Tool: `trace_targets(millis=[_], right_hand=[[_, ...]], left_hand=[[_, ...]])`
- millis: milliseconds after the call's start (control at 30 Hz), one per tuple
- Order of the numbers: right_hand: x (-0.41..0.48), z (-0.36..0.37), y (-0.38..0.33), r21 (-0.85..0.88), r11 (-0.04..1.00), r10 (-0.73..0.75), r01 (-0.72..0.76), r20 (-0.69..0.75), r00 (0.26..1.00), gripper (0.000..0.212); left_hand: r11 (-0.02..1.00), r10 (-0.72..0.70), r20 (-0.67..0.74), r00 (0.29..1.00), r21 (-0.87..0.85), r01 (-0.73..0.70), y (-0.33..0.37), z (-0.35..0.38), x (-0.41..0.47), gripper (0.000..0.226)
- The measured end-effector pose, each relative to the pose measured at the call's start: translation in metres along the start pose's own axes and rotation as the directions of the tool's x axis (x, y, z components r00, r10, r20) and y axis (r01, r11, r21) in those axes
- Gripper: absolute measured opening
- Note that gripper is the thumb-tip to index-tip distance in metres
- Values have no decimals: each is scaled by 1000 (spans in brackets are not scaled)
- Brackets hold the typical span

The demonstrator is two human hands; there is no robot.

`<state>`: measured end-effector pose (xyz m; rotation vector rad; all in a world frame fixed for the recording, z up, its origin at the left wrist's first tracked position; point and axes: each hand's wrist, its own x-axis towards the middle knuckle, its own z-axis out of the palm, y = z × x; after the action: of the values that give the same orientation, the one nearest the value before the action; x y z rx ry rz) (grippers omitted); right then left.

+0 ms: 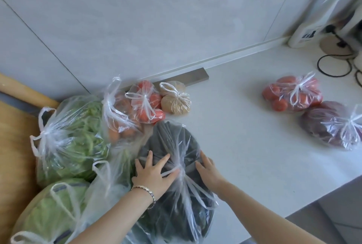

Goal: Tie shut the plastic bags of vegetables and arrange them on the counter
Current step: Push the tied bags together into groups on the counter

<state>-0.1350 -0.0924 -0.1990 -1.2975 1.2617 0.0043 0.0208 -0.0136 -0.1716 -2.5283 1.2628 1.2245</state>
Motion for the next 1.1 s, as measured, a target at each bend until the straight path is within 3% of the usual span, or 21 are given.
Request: trace_targets(millis=[100,200,300,400,467,533,600,700,767,800,900,1000,1100], right_hand=[[0,-15,-3,-148,987,-38,54,108,993,53],[6,-57,-12,-351,932,-11,94,230,973,43],[10,-108,-23,-439,891,-12,113,226,974,28],[10,-173,-28,-572,806,-137,151,67,988,28],[6,-231,-25,-617,782,-241,94,-159,957,26],[4,-297,-12,-636,771,-350,-5,-430,832,27],[4,-348,5,-681,715,-362,-159,-554,750,36],[5,-399,38,-710,577,-78,-405,-541,838,69],[9,-424,61,-716,536,105,-447,-469,877,86],[11,-428,69,-753,503,124,-423,-422,898,87],[17,-441,80,-840,454,54,-297,-307,950,68],[23,-453,80,-847,485,17,-217,-239,971,46],[29,-461,77,-820,543,4,-178,-210,978,36]], left_hand=[[994,-88,19,996,59,87,9,-4,-1,57],[964,-138,-5,990,229,136,49,-21,5,46],[956,-47,-58,997,285,62,106,-32,14,40],[970,118,-66,991,223,-101,166,-26,32,35],[970,177,-41,983,176,-167,215,-14,43,30],[967,217,-45,975,150,-208,273,2,55,29],[961,254,-87,963,138,-241,320,14,64,34],[932,351,-216,911,172,-318,378,25,80,50],[888,449,-261,854,240,-393,417,33,99,55],[864,488,-258,834,280,-419,430,35,108,56],[834,514,-246,822,369,-411,469,48,135,60],[857,451,-243,859,386,-340,496,52,153,70],[832,444,-192,875,451,-324,505,50,163,61]])
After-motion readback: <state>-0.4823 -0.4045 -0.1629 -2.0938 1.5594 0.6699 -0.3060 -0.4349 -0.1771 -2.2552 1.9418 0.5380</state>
